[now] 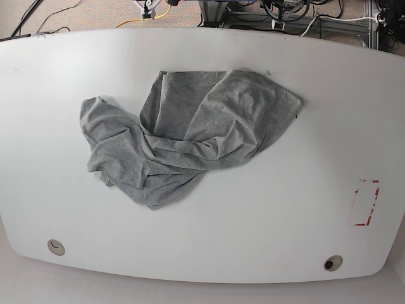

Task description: Layout the t-shirt on the table in an organized manner, then fold the t-shirt properly

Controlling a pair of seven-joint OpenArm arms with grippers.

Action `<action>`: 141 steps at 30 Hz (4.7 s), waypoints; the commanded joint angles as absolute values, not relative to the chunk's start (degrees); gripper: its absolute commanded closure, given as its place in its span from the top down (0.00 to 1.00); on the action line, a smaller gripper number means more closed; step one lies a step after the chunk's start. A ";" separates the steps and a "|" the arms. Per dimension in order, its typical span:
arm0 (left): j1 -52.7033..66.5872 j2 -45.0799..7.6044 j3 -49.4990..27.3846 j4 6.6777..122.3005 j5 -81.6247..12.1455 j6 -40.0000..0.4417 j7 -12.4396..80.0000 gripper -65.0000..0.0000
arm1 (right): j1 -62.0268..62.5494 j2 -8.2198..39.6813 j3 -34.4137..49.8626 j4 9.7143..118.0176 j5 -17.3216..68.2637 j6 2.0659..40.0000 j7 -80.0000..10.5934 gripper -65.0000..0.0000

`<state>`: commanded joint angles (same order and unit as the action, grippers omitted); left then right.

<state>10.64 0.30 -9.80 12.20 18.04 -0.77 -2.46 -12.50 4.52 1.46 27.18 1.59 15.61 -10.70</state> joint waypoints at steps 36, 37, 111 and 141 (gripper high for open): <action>9.27 -0.13 -10.07 12.35 17.71 -0.57 -2.77 0.34 | -12.70 4.09 1.54 26.07 1.54 14.73 -10.42 0.25; 9.27 -0.13 -10.07 12.35 17.71 -0.57 -2.77 0.34 | -12.70 4.09 1.54 26.07 1.54 14.73 -10.42 0.25; 68.09 1.19 -10.15 97.54 7.34 -0.75 -7.43 0.79 | -68.53 4.53 7.43 108.00 2.07 14.90 -10.86 0.40; 64.66 1.36 -12.62 112.92 6.99 -0.75 -7.43 0.79 | -62.81 4.53 7.43 116.79 1.71 14.90 -10.42 0.39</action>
